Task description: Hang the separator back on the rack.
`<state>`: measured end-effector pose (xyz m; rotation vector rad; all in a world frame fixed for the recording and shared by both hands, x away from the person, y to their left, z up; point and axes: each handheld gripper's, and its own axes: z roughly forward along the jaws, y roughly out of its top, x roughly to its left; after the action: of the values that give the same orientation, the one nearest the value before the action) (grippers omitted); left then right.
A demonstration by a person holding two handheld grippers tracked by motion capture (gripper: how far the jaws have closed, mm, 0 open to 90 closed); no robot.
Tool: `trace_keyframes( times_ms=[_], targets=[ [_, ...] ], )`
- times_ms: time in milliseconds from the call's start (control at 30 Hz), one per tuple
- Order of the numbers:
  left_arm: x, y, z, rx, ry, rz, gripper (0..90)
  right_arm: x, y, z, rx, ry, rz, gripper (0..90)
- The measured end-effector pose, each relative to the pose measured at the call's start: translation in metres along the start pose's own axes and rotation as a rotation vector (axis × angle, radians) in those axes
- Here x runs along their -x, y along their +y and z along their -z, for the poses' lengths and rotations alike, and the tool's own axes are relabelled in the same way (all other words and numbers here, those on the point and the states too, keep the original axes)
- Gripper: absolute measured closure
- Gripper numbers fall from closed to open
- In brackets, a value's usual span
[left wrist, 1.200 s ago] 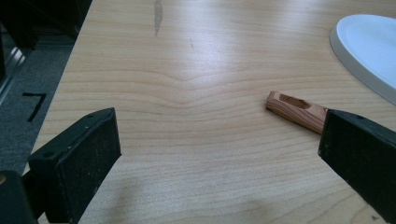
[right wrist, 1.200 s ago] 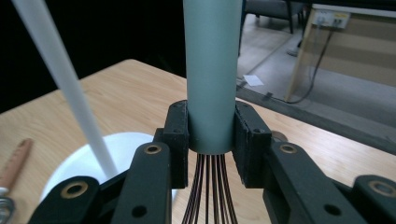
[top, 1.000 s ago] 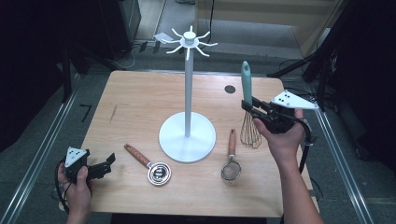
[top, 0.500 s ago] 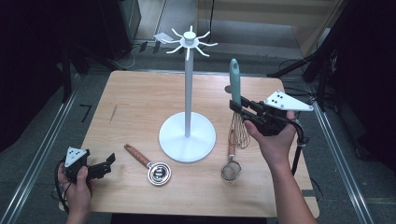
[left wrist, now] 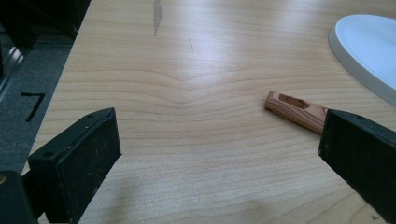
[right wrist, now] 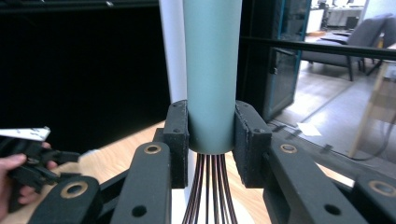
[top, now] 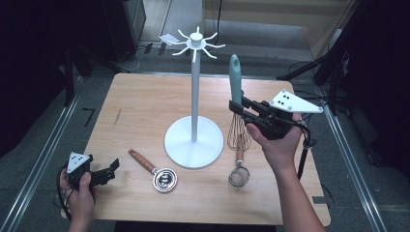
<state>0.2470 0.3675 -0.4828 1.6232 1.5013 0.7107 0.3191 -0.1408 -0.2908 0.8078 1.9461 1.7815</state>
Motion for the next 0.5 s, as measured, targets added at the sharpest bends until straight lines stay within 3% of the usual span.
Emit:
trace_keyframes(
  times_ms=[200, 400, 500],
  targets=[
    [0.0, 0.0, 0.0, -0.001, -0.001, 0.0, 0.0, -0.012, 0.011, -0.005, 0.017, 0.044, 0.014, 71.3],
    [0.0, 0.0, 0.0, -0.002, -0.001, 0.001, 0.0, -0.018, 0.013, -0.01, 0.015, 0.043, 0.046, 71.2],
    [0.0, 0.0, 0.0, -0.002, -0.001, 0.002, 0.0, -0.019, 0.013, -0.012, 0.013, 0.054, 0.035, 71.2]
  ],
)
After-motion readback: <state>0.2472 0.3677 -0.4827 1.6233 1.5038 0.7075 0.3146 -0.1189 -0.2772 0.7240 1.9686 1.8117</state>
